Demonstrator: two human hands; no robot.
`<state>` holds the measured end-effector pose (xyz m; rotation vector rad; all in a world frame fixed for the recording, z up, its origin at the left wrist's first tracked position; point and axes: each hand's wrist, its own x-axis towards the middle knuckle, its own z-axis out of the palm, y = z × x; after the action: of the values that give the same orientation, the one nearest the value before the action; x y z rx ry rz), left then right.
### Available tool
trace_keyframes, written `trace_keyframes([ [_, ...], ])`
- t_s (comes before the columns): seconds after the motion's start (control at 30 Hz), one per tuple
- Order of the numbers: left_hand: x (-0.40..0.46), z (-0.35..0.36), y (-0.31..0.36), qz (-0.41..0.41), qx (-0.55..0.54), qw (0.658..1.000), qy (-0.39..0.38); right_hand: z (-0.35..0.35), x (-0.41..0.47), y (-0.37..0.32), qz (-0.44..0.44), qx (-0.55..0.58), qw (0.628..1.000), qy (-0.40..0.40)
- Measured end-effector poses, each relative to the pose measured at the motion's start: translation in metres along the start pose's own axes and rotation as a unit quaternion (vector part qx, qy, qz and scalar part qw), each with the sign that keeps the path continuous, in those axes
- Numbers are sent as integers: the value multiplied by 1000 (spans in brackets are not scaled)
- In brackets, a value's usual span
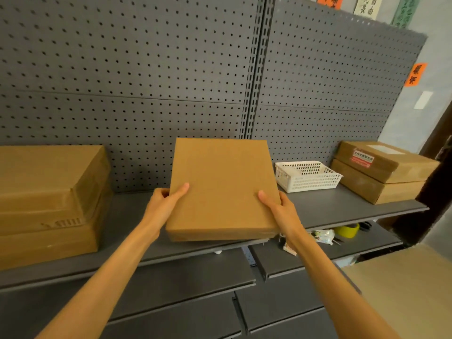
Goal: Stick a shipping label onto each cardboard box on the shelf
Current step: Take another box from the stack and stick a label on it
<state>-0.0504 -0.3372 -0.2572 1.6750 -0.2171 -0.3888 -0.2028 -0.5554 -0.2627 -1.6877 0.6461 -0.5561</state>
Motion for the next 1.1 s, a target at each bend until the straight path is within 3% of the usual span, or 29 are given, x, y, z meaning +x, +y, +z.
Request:
trace_keyframes([
  [0.63, 89, 16, -32, -148, 22, 989, 21, 26, 126, 31, 154, -42, 977, -140],
  [0.93, 96, 24, -38, -145, -3, 987, 69, 24, 144, 35, 150, -41, 972, -177],
  [1.1, 94, 26, -32, -149, 39, 985, 74, 23, 149, 36, 156, -54, 967, -194],
])
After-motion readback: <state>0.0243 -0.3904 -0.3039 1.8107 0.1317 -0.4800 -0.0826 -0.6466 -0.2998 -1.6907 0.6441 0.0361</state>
